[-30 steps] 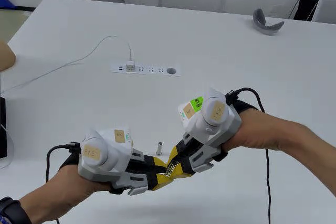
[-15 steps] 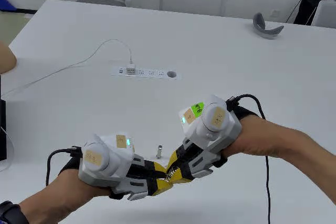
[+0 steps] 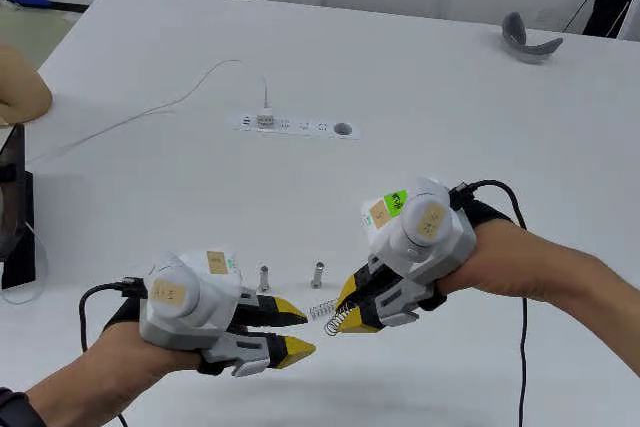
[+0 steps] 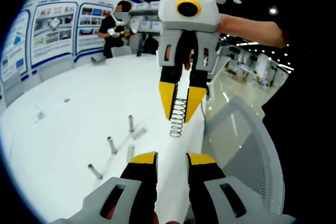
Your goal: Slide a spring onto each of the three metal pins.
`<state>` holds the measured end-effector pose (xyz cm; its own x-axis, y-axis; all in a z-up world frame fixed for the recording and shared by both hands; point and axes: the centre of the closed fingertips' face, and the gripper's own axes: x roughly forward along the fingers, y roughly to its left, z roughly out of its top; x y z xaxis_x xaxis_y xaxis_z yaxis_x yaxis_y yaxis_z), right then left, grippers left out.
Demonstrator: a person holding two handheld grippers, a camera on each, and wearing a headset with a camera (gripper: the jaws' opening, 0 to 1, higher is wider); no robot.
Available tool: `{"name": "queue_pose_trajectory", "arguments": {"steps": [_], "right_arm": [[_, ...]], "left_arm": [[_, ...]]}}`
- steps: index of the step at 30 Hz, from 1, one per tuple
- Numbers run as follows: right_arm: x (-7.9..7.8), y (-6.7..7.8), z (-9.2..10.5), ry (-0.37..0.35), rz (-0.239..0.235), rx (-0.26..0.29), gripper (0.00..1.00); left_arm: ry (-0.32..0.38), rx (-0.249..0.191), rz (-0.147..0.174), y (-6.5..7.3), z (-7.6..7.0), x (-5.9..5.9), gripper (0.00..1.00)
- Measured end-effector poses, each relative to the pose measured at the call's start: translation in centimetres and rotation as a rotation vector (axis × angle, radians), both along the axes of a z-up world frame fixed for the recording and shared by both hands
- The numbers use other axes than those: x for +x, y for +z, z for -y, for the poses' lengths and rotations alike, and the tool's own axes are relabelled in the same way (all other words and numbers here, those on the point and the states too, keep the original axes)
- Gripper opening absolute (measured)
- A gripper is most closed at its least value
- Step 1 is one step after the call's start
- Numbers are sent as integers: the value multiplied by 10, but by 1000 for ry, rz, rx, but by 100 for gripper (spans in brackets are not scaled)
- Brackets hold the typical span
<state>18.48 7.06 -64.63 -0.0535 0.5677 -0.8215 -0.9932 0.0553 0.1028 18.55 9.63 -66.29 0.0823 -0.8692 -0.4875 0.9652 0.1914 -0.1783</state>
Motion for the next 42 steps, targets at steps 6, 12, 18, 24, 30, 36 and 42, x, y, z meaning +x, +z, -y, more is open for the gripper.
{"name": "queue_pose_trajectory", "arguments": {"steps": [6,12,18,24,30,36,42], "right_arm": [[0,-6,2,-19,5,-12,12],[4,-12,5,-49,16,-21,12],[6,-17,7,-73,9,-27,12],[14,-23,7,-97,10,-42,12],[27,-29,5,-127,14,-55,12],[43,-38,0,-143,25,-72,12],[57,-44,-8,-143,30,-77,12]], "left_arm": [[78,14,-12,-5,-21,5,26],[142,43,-3,-13,-35,11,34],[193,55,-8,-19,-44,14,39],[255,64,-12,-25,-56,23,44],[310,64,-10,-26,-67,34,49],[366,64,-16,-27,-74,42,52],[399,68,-21,-30,-78,47,56]]}}
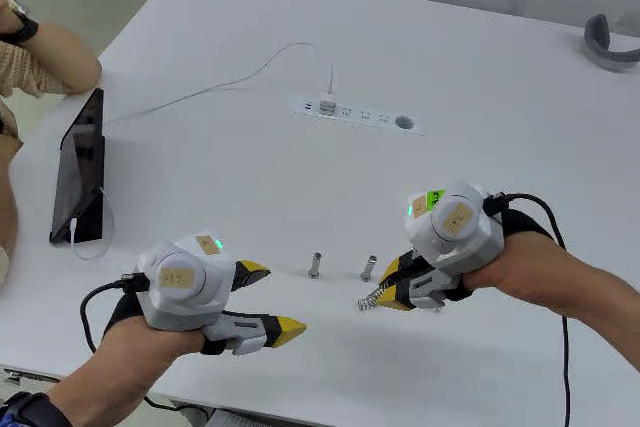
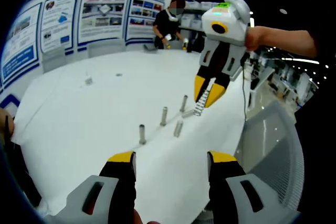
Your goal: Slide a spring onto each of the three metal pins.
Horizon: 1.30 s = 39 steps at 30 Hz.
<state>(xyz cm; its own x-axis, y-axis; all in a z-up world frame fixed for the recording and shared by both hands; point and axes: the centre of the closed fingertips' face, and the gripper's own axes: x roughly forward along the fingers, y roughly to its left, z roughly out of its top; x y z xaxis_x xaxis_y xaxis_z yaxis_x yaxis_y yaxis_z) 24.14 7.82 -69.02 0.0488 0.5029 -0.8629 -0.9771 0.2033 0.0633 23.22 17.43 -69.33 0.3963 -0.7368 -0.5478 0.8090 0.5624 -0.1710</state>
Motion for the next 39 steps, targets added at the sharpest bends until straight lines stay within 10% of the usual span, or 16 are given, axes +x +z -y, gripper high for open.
{"name": "queue_pose_trajectory", "arguments": {"steps": [39], "right_arm": [[69,-28,-37,67,27,-31,13]], "left_arm": [[121,3,-37,-7,-24,7,67]]}}
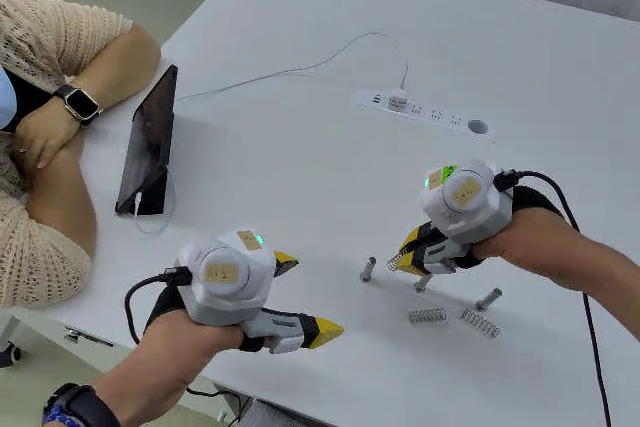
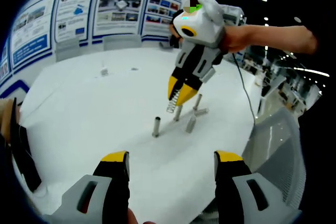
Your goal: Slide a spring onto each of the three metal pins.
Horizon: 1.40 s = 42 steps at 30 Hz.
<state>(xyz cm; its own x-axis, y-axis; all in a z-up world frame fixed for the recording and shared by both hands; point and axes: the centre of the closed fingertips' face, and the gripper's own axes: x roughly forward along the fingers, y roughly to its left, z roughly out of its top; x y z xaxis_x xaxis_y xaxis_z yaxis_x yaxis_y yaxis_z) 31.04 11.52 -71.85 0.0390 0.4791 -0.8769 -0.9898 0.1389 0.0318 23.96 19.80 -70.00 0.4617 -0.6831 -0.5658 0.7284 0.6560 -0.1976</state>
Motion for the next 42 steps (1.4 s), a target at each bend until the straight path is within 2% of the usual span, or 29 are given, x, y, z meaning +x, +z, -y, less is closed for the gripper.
{"name": "queue_pose_trajectory", "arguments": {"steps": [23,42], "right_arm": [[6,-9,-21,51,-2,-21,13],[6,-18,-28,86,-10,-53,13]], "left_arm": [[7,9,-11,-2,-13,-10,67],[25,-3,-14,-3,-19,-11,67]]}}
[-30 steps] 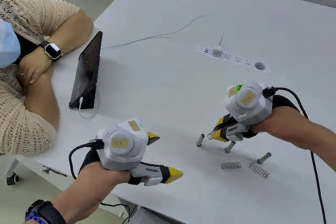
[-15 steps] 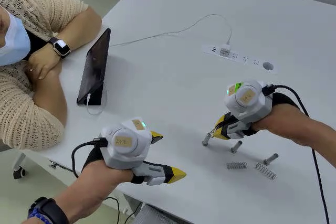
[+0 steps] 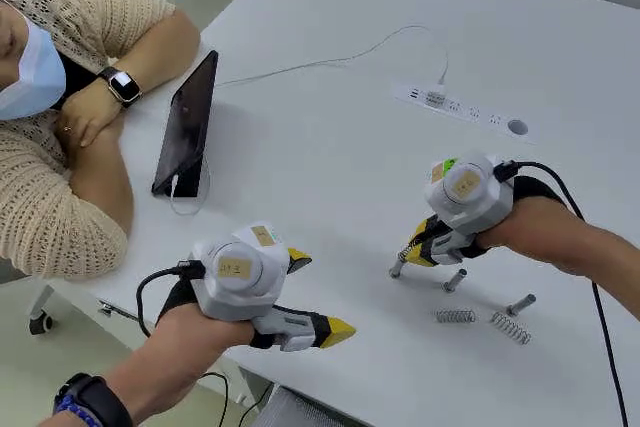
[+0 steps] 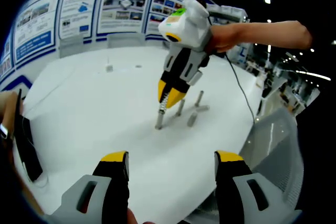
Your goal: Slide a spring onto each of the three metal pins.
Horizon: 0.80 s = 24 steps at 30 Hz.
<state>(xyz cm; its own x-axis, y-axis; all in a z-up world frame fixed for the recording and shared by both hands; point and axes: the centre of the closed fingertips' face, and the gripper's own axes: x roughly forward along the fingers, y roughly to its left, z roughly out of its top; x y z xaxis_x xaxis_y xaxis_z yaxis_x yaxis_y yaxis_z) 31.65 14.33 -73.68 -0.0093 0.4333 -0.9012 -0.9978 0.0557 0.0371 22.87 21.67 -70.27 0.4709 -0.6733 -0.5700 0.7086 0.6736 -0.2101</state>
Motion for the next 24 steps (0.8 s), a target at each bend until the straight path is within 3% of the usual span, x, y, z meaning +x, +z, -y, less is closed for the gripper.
{"name": "queue_pose_trajectory", "arguments": {"steps": [24], "right_arm": [[0,-22,-7,29,4,-33,13]], "left_arm": [[3,-7,0,0,3,5,67]]}}
